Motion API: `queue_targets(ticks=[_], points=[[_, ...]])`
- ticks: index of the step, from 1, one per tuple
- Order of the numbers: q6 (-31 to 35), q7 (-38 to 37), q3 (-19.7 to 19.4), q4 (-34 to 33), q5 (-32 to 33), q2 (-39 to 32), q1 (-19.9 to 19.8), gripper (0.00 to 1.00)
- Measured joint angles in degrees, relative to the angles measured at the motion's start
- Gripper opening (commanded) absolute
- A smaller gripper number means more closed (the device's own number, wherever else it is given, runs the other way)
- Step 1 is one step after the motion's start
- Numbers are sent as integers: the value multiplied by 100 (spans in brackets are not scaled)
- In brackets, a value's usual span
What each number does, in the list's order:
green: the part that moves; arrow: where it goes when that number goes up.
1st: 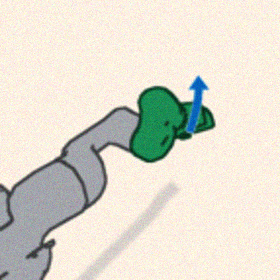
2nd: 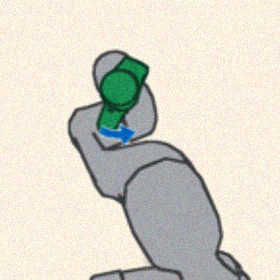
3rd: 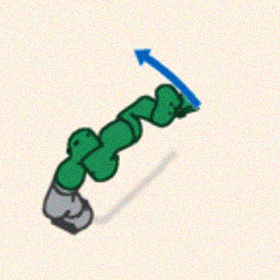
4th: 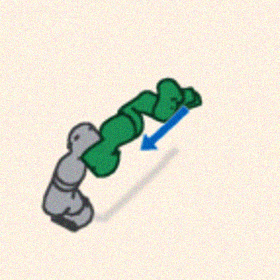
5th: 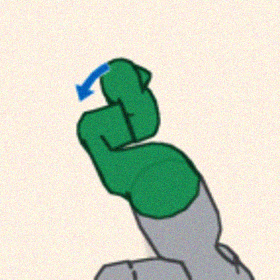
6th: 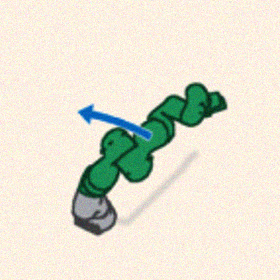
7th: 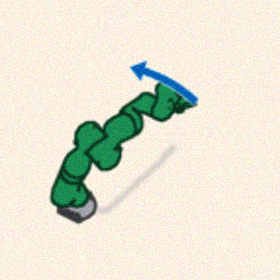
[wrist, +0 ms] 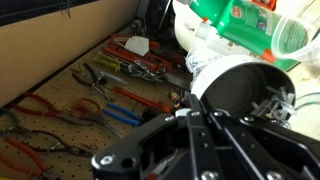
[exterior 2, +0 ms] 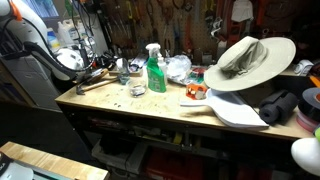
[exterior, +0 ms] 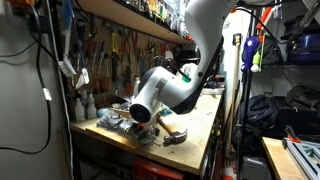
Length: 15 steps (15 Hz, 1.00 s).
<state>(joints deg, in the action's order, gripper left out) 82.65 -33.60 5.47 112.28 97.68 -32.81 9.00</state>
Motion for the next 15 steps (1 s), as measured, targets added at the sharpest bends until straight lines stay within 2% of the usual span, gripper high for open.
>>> queue_targets(ticks=[15], points=[[-199,375,-5,15,325,-145,-1,1]])
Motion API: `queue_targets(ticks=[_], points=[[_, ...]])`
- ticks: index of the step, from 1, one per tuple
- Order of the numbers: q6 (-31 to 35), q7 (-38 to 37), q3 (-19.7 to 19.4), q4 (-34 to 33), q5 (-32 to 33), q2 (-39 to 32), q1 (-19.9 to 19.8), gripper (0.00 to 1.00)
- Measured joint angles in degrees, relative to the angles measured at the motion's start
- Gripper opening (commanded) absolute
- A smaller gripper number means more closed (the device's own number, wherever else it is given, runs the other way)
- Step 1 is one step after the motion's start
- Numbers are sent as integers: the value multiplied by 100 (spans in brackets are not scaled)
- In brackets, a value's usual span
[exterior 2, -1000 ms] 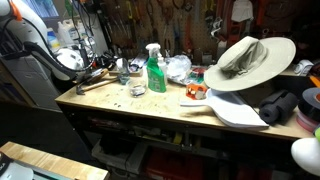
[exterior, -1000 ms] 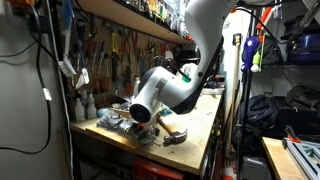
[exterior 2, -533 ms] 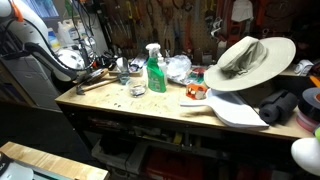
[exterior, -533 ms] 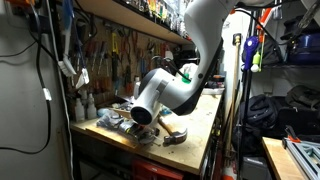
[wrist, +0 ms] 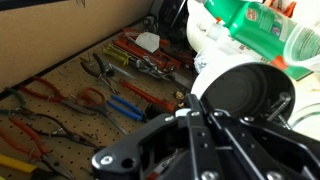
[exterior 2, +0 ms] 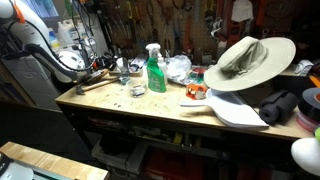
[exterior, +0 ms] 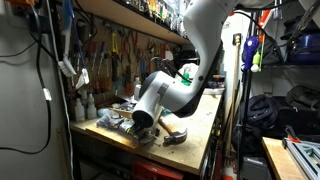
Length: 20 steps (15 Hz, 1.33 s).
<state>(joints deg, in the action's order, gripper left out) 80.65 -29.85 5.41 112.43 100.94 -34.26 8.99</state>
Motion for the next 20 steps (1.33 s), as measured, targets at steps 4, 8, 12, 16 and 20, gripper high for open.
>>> queue_targets(ticks=[4,8,12,16,20], points=[[-43,2,0,1,6,-12,1,1],[-142,9,-1,2,28,-26,0,1],[-280,69,2,3,92,-74,6,1],[-383,83,6,-3,119,-141,7,1],[-531,98,16,-4,136,-172,7,1]])
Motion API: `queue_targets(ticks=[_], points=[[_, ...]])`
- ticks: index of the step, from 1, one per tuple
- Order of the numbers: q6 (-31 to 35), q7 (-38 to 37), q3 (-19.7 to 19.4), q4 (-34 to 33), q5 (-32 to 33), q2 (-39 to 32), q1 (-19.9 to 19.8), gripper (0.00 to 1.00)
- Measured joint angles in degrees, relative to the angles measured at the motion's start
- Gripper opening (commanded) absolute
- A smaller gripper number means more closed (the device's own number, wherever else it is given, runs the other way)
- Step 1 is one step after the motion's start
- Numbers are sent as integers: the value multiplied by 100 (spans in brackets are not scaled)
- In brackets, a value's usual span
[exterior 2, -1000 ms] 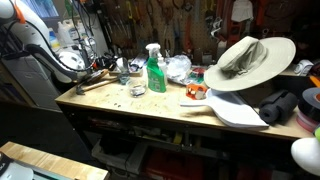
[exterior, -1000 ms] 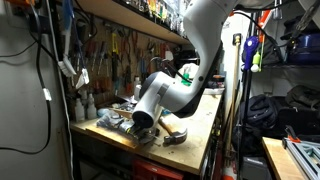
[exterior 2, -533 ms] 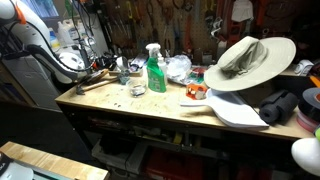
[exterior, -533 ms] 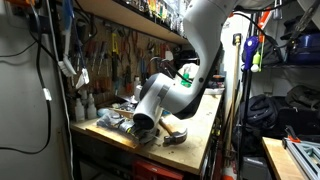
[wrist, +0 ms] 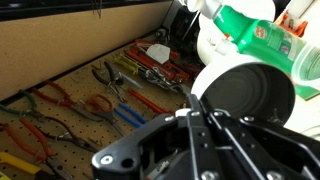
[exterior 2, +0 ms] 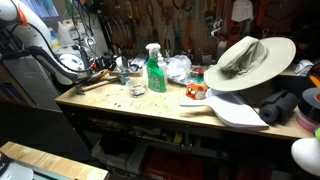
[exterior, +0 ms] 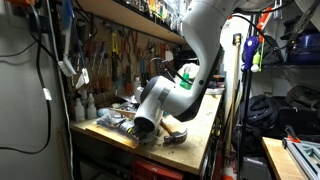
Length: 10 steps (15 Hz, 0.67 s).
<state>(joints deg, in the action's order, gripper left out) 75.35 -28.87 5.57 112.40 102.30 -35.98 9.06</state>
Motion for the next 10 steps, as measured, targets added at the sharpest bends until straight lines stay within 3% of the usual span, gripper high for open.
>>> queue_targets(ticks=[10], points=[[-482,29,64,-80,28,-100,71,1]])
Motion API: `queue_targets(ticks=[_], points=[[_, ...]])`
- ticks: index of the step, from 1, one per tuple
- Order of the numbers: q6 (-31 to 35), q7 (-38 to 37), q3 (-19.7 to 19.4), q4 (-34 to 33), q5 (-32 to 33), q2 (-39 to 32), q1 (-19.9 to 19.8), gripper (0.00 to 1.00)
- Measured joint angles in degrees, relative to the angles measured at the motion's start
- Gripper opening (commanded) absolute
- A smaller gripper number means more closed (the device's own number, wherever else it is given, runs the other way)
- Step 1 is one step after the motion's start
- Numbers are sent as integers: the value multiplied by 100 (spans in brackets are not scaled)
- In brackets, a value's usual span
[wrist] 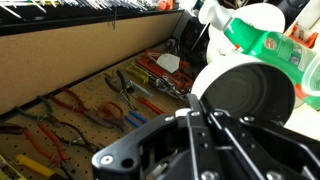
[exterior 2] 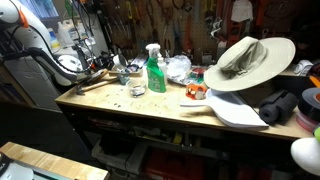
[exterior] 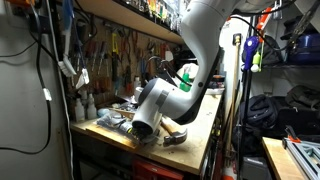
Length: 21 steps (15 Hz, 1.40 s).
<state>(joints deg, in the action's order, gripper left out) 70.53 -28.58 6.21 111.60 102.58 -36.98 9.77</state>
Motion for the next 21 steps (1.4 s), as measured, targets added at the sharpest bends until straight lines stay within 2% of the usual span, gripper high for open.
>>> queue_targets(ticks=[4,11,21], points=[[36,21,17,-24,0,-28,-21,1],[565,21,80,13,-6,259,-202,1],[2818,9,97,823,-196,1670,-813,1]])
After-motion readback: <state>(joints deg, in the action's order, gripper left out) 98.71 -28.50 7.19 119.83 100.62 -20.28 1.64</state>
